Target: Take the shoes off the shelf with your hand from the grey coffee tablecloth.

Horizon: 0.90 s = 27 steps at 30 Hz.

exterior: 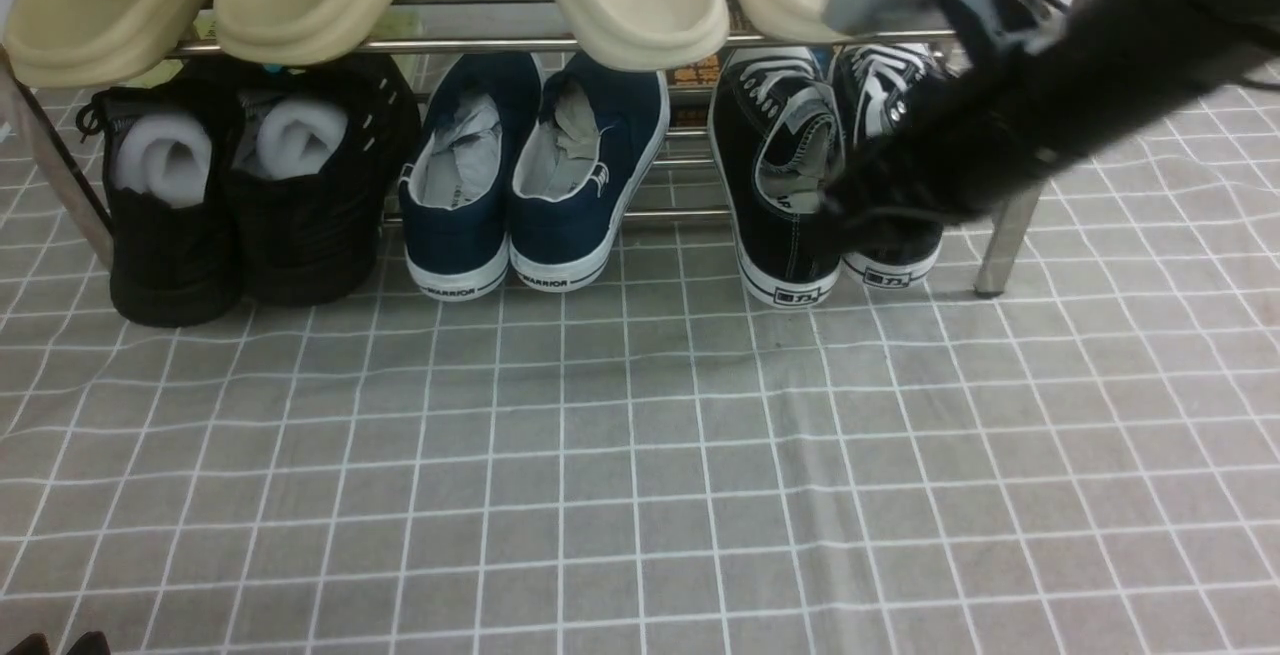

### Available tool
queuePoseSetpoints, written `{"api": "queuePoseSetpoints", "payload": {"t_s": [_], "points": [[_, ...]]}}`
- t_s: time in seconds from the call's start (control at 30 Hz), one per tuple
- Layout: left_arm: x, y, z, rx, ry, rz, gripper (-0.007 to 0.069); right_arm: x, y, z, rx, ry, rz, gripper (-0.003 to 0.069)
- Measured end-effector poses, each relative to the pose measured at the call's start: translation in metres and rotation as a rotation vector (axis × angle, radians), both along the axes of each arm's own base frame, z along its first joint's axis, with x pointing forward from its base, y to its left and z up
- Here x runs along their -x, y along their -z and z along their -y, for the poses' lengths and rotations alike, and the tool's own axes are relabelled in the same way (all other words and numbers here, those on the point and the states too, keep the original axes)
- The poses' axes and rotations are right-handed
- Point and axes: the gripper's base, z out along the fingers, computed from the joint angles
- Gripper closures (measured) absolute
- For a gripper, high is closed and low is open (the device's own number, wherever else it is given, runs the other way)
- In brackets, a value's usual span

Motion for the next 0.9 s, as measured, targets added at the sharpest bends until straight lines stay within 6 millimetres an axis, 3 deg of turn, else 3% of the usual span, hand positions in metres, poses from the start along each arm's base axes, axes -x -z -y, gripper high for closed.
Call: {"api": "queuePoseSetpoints", "payload": {"t_s": [0.17, 0.27, 0.67, 0.77, 0.87, 0.9], "points": [[0.0, 0.0, 0.0, 0.0, 0.0, 0.0, 0.0384, -0.021, 0.005, -0.027, 0.108, -0.007, 0.089, 0.035], [0.0, 0.0, 0.0, 0.0, 0.0, 0.0, 0.0384, -0.028, 0.014, -0.033, 0.174, -0.008, 0.135, 0.0314], [0.0, 0.0, 0.0, 0.0, 0.0, 0.0, 0.0384, -0.056, 0.058, -0.041, 0.273, -0.011, 0.2, 0.0295], [0.0, 0.0, 0.0, 0.0, 0.0, 0.0, 0.0384, -0.058, 0.064, -0.042, 0.279, -0.013, 0.194, 0.0313], [0.0, 0.0, 0.0, 0.0, 0.0, 0.0, 0.0384, -0.06, 0.069, -0.042, 0.289, -0.016, 0.189, 0.0407], [0.0, 0.0, 0.0, 0.0, 0.0, 0.0, 0.0384, -0.059, 0.068, -0.042, 0.289, -0.016, 0.188, 0.0476]]}}
